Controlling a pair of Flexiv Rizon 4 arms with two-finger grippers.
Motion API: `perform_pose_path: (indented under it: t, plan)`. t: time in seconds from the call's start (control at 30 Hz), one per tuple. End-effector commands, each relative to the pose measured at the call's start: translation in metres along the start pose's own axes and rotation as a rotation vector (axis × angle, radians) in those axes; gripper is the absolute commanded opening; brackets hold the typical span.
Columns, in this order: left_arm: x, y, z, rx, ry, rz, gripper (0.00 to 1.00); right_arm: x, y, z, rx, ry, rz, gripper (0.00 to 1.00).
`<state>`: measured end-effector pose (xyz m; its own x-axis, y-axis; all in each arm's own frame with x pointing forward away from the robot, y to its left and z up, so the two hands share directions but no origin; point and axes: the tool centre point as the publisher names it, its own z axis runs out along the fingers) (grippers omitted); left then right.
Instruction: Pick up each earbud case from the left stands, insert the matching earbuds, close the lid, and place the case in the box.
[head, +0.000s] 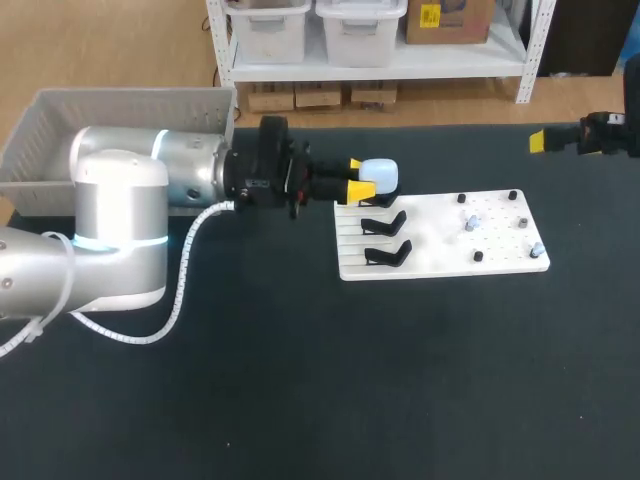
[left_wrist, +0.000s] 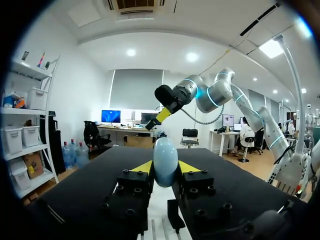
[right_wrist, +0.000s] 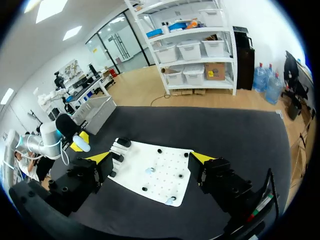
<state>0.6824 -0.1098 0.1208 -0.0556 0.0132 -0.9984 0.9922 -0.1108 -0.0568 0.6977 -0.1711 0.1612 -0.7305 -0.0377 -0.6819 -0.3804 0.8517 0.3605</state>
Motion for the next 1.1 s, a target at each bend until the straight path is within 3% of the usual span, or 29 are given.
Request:
perform_pose_path:
  t: [0.03,0.23,0.53,1.1]
  plan:
    - [0.001,0.0,0.0,-0.002,-0.003,0.003,0.0,0.012,0.03,-0.021,0.0,-0.035,0.0,1.0]
    - [0.001,0.0,0.0,-0.002,-0.003,0.003,0.0,0.014,0.072,-0.031,-0.009,-0.028,-0.066,1.0]
    - [0.001,0.0,0.0,-0.002,-0.003,0.003,0.0,0.026,0.119,-0.017,-0.008,0.049,-0.132,1.0]
    - [0.001,0.0,0.0,-0.002,-0.003,0.003,0.0,0.038,0.166,0.034,-0.061,0.193,-0.181,1.0]
